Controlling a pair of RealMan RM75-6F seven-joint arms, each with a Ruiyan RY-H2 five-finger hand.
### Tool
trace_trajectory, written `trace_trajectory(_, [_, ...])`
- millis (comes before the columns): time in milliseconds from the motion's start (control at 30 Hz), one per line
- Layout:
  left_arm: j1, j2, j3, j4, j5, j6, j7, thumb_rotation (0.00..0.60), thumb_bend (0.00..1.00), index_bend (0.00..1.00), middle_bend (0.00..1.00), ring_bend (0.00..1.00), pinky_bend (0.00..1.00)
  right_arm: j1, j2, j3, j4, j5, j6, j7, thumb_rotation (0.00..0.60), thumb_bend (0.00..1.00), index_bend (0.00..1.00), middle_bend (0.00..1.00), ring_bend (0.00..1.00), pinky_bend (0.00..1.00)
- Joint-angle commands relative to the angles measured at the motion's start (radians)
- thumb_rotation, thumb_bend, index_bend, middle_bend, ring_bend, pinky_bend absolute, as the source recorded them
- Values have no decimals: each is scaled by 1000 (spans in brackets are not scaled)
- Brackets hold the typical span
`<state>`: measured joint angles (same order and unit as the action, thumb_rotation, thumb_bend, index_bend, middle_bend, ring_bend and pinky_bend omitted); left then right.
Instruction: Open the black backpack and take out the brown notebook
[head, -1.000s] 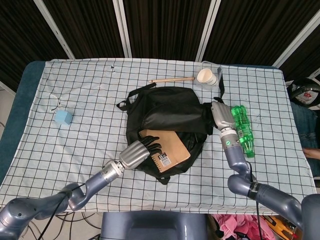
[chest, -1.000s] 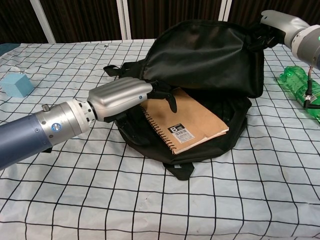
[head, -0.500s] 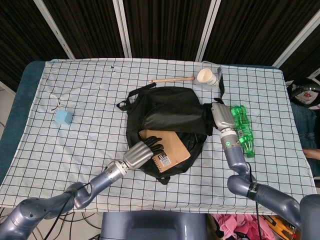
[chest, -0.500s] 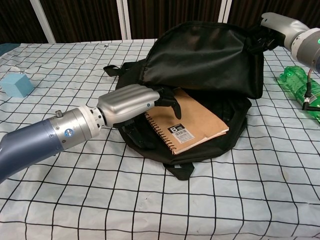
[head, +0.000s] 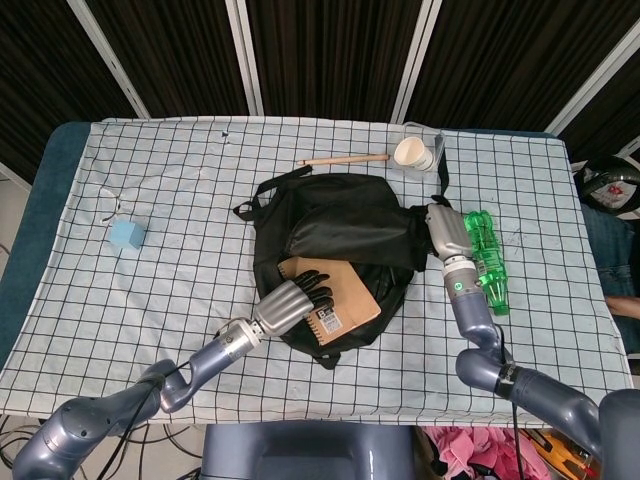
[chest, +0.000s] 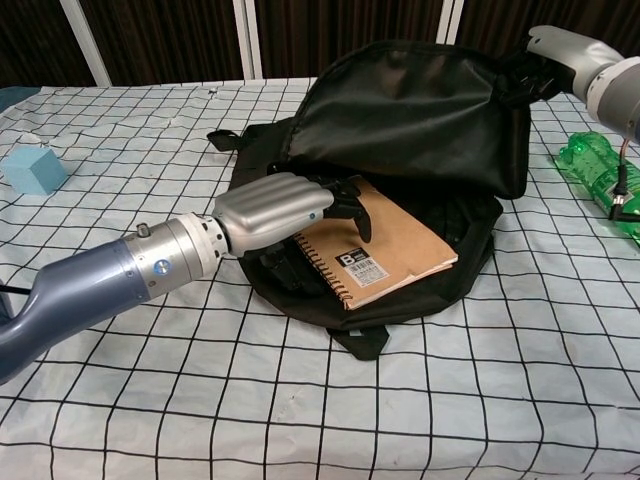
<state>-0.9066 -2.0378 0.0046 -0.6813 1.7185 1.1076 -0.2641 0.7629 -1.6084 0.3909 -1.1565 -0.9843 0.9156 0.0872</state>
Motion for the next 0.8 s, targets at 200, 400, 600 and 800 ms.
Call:
trace_trajectory(200, [-11, -24, 5, 39, -2, 0, -6, 600, 46, 319, 266, 82, 69, -4, 2, 1, 8, 0, -2, 6, 600, 614, 824, 638, 386, 105])
trace_trajectory(400, [-17, -41, 5, 67, -9, -4, -4, 600, 46, 322, 277, 82, 67, -8, 2, 0, 14, -7, -3, 17, 600, 614, 824, 638, 385, 104])
trace_trajectory(600, [-16, -50, 15, 93, -5, 7, -2, 600, 46, 328, 283, 82, 66, -9, -1, -2, 22, -16, -5, 27, 600, 614, 824, 638, 385, 105])
trace_trajectory(800, [-18, -59, 20, 116, -7, 9, -14, 600, 47, 338, 302, 83, 66, -9, -9, -4, 37, -20, -13, 43, 600, 614, 824, 638, 386, 104])
